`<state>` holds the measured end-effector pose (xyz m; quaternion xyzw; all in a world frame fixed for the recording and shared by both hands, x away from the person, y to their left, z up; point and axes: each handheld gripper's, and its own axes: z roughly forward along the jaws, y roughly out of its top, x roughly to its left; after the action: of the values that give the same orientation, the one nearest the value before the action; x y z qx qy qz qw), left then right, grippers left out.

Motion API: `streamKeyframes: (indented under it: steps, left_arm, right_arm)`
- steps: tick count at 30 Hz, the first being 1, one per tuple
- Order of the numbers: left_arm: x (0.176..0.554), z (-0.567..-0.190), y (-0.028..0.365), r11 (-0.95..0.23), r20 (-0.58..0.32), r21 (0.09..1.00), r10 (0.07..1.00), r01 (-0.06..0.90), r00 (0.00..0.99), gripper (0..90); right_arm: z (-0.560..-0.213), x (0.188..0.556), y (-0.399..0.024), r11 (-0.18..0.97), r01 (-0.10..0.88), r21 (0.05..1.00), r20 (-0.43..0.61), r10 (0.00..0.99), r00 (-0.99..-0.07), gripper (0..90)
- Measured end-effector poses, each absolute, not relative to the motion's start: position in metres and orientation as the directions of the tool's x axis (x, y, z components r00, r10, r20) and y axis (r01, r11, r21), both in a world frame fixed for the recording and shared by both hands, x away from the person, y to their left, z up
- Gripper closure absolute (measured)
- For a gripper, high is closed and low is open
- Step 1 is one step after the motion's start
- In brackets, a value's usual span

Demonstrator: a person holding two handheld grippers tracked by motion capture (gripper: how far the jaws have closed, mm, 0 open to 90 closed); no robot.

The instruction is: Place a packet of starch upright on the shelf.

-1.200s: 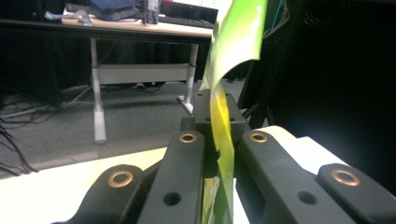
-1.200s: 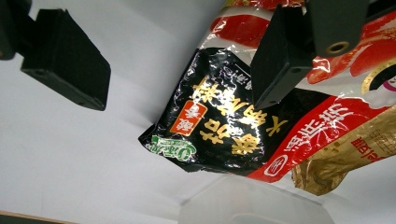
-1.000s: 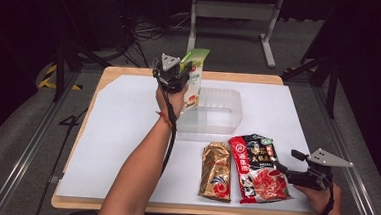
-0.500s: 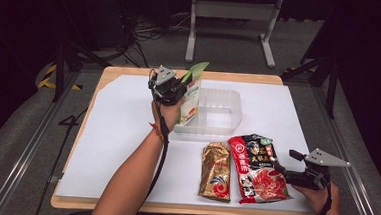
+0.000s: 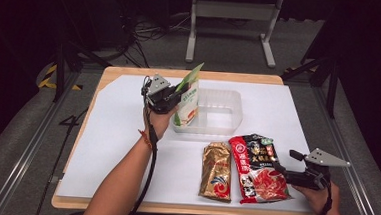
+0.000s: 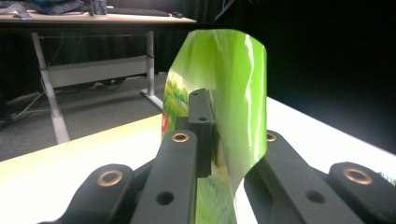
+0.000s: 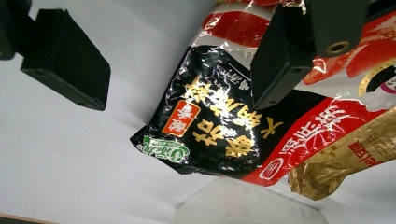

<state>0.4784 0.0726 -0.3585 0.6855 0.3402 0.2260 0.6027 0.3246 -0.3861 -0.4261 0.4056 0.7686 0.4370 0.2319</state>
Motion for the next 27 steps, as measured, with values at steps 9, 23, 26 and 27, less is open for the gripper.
streamKeyframes:
  steps: [9, 23, 26, 27]
  left_arm:
    - [0.470, -0.364, 0.081, -0.074, -0.080, 0.979, 0.717, 0.190, 0.692, 79.0]
    - [0.448, -0.366, 0.098, -0.132, -0.030, 0.979, 0.655, 0.153, 0.755, 74.0]
    - [0.438, -0.364, 0.101, -0.156, -0.003, 0.979, 0.640, 0.134, 0.768, 69.6]
    - [0.436, -0.363, 0.102, -0.168, 0.012, 0.978, 0.638, 0.124, 0.770, 69.6]
  right_arm:
    - [-0.426, 0.324, -0.387, 0.289, 0.422, 0.859, -0.002, 0.827, -0.562, 20.6]
    - [-0.426, 0.326, -0.386, 0.287, 0.432, 0.855, -0.003, 0.836, -0.549, 20.7]
    - [-0.426, 0.328, -0.385, 0.294, 0.428, 0.854, -0.009, 0.833, -0.554, 20.7]
    - [-0.426, 0.329, -0.384, 0.296, 0.431, 0.853, -0.008, 0.831, -0.556, 20.7]
